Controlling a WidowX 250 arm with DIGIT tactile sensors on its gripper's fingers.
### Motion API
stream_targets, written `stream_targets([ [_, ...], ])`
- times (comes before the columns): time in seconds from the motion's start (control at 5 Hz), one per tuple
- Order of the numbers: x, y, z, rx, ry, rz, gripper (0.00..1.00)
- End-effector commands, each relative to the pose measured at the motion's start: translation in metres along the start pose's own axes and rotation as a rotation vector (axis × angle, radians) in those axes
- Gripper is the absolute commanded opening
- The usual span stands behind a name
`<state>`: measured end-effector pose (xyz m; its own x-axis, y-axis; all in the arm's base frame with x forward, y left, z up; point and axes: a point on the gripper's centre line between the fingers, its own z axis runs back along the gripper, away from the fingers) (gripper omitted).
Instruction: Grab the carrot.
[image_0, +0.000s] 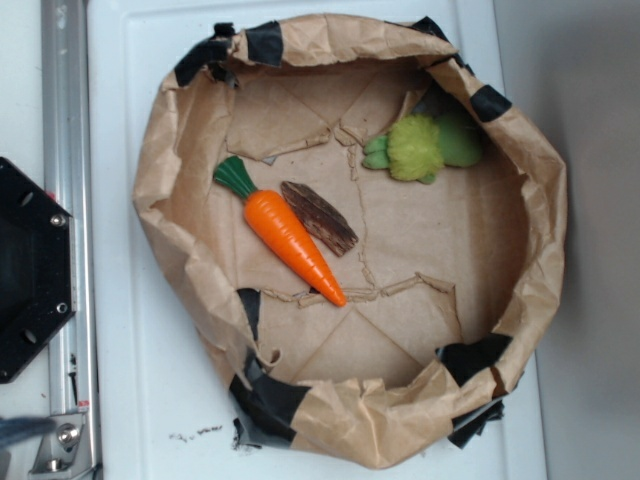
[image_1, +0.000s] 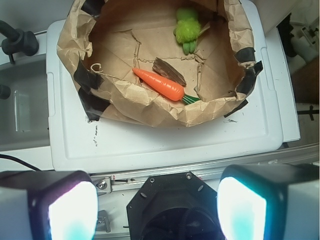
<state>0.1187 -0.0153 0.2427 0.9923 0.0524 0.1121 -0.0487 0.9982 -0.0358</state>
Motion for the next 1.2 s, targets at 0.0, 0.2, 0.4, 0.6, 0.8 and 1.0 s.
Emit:
stream_targets([
  [0.0, 0.000, 0.000, 0.000, 0.000, 0.000, 0.000, 1.00],
  [0.2, 0.046, 0.013, -0.040, -0.079, -0.020, -0.093, 1.00],
  [0.4, 0.093, 0.005, -0.064, -0.110, -0.054, -0.159, 1.00],
  [0.6, 0.114, 0.008, -0.107, -0.058, -0.022, -0.171, 1.00],
  [0.8, 0.110, 0.011, -0.154, -0.025, 0.066, -0.188, 1.00],
  [1.0, 0.096, 0.004, -0.182, -0.038, 0.139, -0.229, 1.00],
])
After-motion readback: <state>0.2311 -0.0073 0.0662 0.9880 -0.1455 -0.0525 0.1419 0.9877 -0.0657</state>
